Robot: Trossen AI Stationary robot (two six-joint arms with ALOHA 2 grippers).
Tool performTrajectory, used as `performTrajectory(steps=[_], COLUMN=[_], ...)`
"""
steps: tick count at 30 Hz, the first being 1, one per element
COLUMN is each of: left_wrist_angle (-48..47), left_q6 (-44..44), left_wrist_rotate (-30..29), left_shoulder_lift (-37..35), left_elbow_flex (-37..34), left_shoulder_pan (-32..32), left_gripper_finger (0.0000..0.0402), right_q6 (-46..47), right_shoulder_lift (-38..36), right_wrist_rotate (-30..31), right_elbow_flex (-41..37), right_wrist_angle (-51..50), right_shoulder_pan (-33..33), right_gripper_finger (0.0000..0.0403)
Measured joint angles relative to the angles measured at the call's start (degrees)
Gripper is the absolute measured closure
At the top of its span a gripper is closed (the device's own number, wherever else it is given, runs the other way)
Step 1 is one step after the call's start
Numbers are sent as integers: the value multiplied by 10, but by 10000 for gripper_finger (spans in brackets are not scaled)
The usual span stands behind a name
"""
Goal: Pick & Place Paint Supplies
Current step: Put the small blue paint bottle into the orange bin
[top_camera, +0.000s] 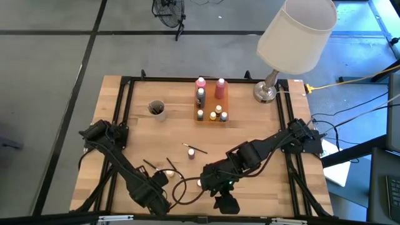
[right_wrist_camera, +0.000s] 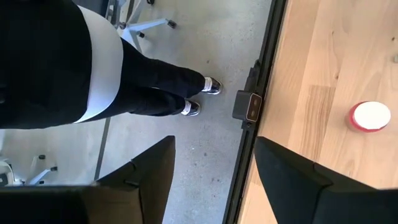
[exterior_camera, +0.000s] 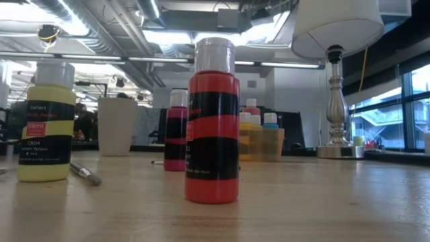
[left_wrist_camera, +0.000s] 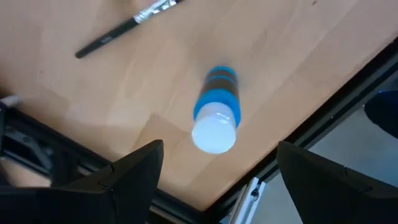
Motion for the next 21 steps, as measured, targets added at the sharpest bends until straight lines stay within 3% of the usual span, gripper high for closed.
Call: performTrajectory(steps=[5,21], left_wrist_angle=[58,41], left_q6=[-2,-1], left_wrist_rotate=[18,-7], left_shoulder_lift=[0,0], left_elbow_flex=[-34,-34], left_shoulder_pan=[-4,-7], left_gripper_finger=[91,91], right_q6=[0,2], right_shoulder_lift=[0,0], right_wrist_rotate=[4,15], right_elbow_flex=[0,0], right_wrist_angle=[0,2], right_shoulder_pan=[0,-7], right_gripper_finger=[178,178])
